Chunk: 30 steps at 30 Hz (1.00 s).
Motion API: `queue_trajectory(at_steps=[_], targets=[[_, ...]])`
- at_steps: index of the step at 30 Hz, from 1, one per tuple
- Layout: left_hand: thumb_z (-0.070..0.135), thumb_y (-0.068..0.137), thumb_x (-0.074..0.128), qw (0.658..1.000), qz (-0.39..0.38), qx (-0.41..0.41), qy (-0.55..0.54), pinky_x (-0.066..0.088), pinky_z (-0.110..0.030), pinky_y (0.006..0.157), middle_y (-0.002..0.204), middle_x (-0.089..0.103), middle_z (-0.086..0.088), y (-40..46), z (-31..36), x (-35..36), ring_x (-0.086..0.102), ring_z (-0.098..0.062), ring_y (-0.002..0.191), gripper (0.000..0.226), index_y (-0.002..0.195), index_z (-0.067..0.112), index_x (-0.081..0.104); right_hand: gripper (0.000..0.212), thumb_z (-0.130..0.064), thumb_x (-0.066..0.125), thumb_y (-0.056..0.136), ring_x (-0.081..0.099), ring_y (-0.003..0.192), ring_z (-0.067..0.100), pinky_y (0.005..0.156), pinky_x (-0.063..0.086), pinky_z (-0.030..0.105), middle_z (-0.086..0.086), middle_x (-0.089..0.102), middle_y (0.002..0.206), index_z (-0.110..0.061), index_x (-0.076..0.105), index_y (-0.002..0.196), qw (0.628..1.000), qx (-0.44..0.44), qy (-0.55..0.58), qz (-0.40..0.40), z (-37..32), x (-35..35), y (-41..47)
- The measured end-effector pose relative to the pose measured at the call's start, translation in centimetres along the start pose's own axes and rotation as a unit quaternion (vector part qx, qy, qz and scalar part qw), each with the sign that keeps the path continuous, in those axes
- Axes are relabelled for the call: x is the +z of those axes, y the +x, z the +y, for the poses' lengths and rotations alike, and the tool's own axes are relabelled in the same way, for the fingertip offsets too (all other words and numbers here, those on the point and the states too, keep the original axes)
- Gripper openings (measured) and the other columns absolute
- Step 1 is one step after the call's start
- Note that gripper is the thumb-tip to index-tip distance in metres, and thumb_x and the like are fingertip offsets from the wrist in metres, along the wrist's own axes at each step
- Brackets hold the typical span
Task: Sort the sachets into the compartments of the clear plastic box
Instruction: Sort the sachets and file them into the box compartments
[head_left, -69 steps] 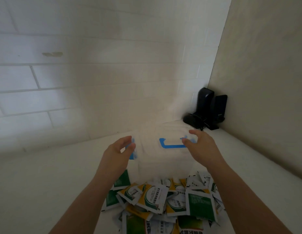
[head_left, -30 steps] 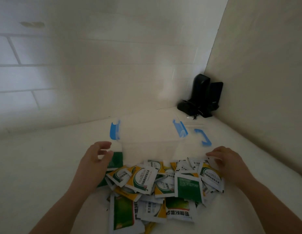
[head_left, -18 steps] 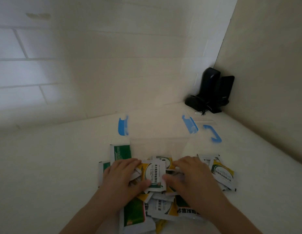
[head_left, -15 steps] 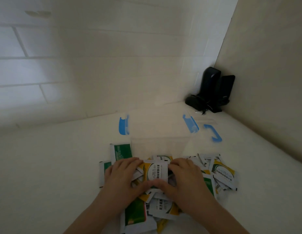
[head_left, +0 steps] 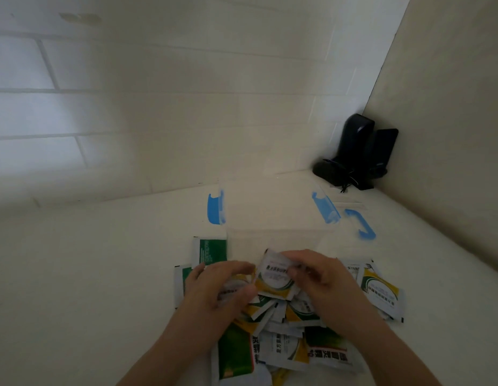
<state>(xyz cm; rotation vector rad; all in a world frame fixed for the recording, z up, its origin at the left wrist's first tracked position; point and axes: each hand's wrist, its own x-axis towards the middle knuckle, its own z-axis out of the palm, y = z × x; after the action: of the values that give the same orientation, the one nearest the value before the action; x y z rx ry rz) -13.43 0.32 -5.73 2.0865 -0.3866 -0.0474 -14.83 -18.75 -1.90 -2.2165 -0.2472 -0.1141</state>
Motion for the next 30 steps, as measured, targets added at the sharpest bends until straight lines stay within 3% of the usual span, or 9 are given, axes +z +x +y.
queue_trajectory(at_steps=[4, 7, 10, 13, 16, 19, 23, 27, 30], targets=[[0.052, 0.076, 0.059, 0.991, 0.078, -0.005, -0.107, 0.057, -0.027, 0.074, 0.086, 0.072, 0.011, -0.2, 0.3, -0.5, 0.067, -0.009, 0.085, 0.025, 0.087, 0.030, 0.066, 0.036, -0.016, 0.055, 0.089, 0.056, 0.090, -0.008, 0.073, 0.045, 0.004, -0.022, 0.060, 0.095, -0.051, 0.053, 0.100, 0.999, -0.036, 0.005, 0.002, -0.8, 1.7, 0.2], [0.025, 0.088, 0.049, 0.975, 0.146, -0.050, -0.159, 0.055, -0.017, 0.057, 0.082, 0.073, 0.013, 0.4, -0.5, -1.2, 0.068, -0.001, 0.076, 0.012, 0.087, 0.029, 0.060, 0.029, -0.027, 0.055, 0.088, 0.052, 0.094, -0.007, 0.083, 0.041, 0.006, -0.025, 0.056, 0.101, -0.048, 0.048, 0.105, 0.998, -0.009, -0.044, 0.048, -0.2, 1.5, 0.4], [0.016, 0.090, 0.048, 0.964, 0.180, -0.071, -0.181, 0.051, -0.010, 0.051, 0.075, 0.070, 0.011, 0.8, -1.4, -1.9, 0.067, 0.001, 0.076, 0.015, 0.090, 0.030, 0.052, 0.051, -0.044, 0.060, 0.081, 0.035, 0.104, -0.006, 0.096, 0.029, 0.014, -0.026, 0.038, 0.112, -0.037, 0.041, 0.128, 0.986, 0.028, -0.163, 0.016, 1.1, 1.3, 0.1], [0.019, 0.089, 0.049, 0.967, 0.163, -0.056, -0.188, 0.053, -0.014, 0.052, 0.071, 0.072, 0.014, 0.7, -1.3, -1.7, 0.069, -0.001, 0.073, 0.029, 0.107, 0.040, 0.041, 0.048, -0.048, 0.060, 0.081, 0.044, 0.101, 0.000, 0.091, 0.031, 0.016, -0.019, 0.052, 0.109, -0.033, 0.049, 0.125, 0.973, 0.018, -0.231, 0.007, 1.4, 1.8, -0.3], [0.020, 0.090, 0.046, 0.978, 0.141, -0.026, -0.149, 0.057, -0.022, 0.058, 0.085, 0.072, 0.010, 0.6, -1.2, -1.2, 0.070, -0.007, 0.077, 0.027, 0.105, 0.042, 0.048, 0.024, -0.039, 0.060, 0.077, 0.061, 0.080, 0.003, 0.077, 0.047, 0.017, -0.015, 0.071, 0.088, -0.031, 0.070, 0.098, 0.957, -0.041, -0.281, 0.056, 1.7, 2.3, -0.5], [0.012, 0.090, 0.047, 0.985, 0.126, -0.015, -0.118, 0.055, -0.015, 0.067, 0.096, 0.067, 0.014, 0.4, -1.3, -0.7, 0.065, -0.002, 0.089, 0.029, 0.086, 0.035, 0.064, 0.016, -0.022, 0.063, 0.079, 0.057, 0.074, -0.006, 0.072, 0.042, 0.006, -0.022, 0.064, 0.077, -0.029, 0.073, 0.089, 0.979, -0.004, -0.165, 0.119, 1.3, 1.7, -0.6], [0.014, 0.089, 0.051, 0.989, 0.126, 0.003, -0.074, 0.053, -0.011, 0.072, 0.101, 0.063, 0.019, 0.2, -0.9, -0.5, 0.059, 0.008, 0.094, 0.026, 0.094, 0.036, 0.064, 0.026, -0.014, 0.065, 0.081, 0.057, 0.078, -0.011, 0.067, 0.042, 0.000, -0.023, 0.060, 0.067, -0.037, 0.068, 0.068, 0.993, 0.013, -0.066, 0.099, 1.1, 1.3, -1.0], [0.046, 0.080, 0.051, 0.991, 0.097, 0.036, -0.079, 0.057, -0.022, 0.075, 0.099, 0.065, 0.021, -0.3, -0.1, -0.1, 0.062, 0.001, 0.092, 0.023, 0.100, 0.043, 0.063, 0.028, -0.035, 0.047, 0.085, 0.056, 0.076, 0.002, 0.072, 0.042, 0.001, -0.016, 0.061, 0.081, -0.026, 0.069, 0.098, 0.969, -0.033, -0.102, 0.223, 0.5, 2.6, -0.9], [0.072, 0.069, 0.044, 0.995, 0.062, 0.059, -0.057, 0.051, -0.013, 0.076, 0.094, 0.067, 0.021, -0.6, 0.3, 0.4, 0.062, 0.001, 0.092, 0.038, 0.097, 0.051, 0.061, 0.037, -0.044, 0.042, 0.082, 0.047, 0.083, -0.004, 0.072, 0.041, 0.008, -0.015, 0.058, 0.089, -0.028, 0.064, 0.107, 0.975, -0.061, -0.134, 0.164, -0.3, 4.9, -1.1]])
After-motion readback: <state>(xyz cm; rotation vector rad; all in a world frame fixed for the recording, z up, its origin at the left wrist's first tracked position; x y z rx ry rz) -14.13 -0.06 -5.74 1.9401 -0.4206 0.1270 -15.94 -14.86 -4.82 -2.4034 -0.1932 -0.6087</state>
